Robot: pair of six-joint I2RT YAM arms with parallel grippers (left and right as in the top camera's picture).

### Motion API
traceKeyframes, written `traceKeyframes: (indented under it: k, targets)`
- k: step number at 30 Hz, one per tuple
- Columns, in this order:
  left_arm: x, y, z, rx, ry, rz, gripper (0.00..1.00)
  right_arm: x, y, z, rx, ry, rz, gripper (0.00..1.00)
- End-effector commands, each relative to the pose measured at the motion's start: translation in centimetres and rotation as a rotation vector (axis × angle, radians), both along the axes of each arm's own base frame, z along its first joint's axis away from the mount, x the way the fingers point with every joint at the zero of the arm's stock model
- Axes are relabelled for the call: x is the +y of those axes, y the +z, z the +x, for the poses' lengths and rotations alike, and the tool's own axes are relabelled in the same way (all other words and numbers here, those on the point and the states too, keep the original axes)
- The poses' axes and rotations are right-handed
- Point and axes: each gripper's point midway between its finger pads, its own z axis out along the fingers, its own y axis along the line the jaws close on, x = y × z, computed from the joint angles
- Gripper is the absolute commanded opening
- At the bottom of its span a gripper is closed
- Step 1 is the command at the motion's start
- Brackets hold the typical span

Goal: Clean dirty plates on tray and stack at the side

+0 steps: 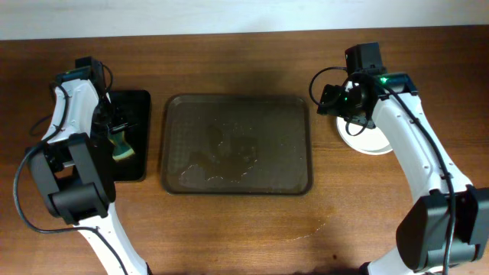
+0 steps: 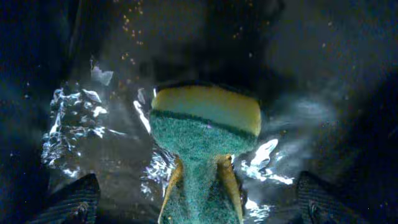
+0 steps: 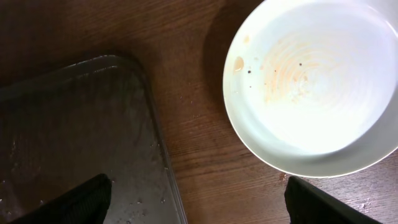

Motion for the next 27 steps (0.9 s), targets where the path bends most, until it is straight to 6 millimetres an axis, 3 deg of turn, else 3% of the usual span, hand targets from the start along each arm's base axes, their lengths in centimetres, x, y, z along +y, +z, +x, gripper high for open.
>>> traceKeyframes:
  k: [1, 4, 6, 8, 14, 17, 19, 23, 25, 27]
  targets:
    - [0.0, 3.4, 0.5, -0.043, -0.004, 0.017, 0.99, -0.1, 3.1, -0.1, -0.061, 0.031, -0.01, 0.9]
    - [-2.4, 11.2, 1.2, -0.192, -0.098, 0.01, 0.99, -0.3, 9.0, -1.3, -0.18, 0.037, -0.004, 0.93]
    - [-4.4, 15.7, 1.0, -0.292, -0.225, 0.041, 0.99, -0.5, 12.8, -3.5, -0.256, 0.067, -0.015, 0.99]
    - [-6.2, 18.3, 1.1, -0.362, -0.29, 0.062, 0.99, -0.8, 15.8, -6.2, -0.322, 0.078, -0.018, 0.98]
    - [-6.8, 18.6, 1.8, -0.393, -0.305, 0.066, 0.99, -2.5, 22.8, -16.1, -0.525, 0.07, -0.059, 0.98]
    - [-6.8, 18.6, 1.8, -0.393, -0.305, 0.066, 0.99, -2.0, 25.0, -19.1, -0.633, 0.09, -0.016, 0.98]
    - [-6.8, 18.6, 1.8, -0.393, -0.305, 0.066, 0.99, -2.1, 25.5, -19.7, -0.656, 0.089, -0.015, 0.98]
    - [-6.8, 18.6, 1.8, -0.393, -0.305, 0.066, 0.99, -2.9, 24.2, -20.3, -0.594, 0.092, -0.074, 0.98]
    - [-6.8, 18.6, 1.8, -0.393, -0.305, 0.066, 0.99, -3.9, 24.4, -19.3, -0.642, 0.047, -0.127, 0.98]
    - [-6.8, 18.6, 1.8, -0.393, -0.305, 0.066, 0.99, -4.1, 25.2, -18.0, -0.801, 0.018, -0.131, 0.98]
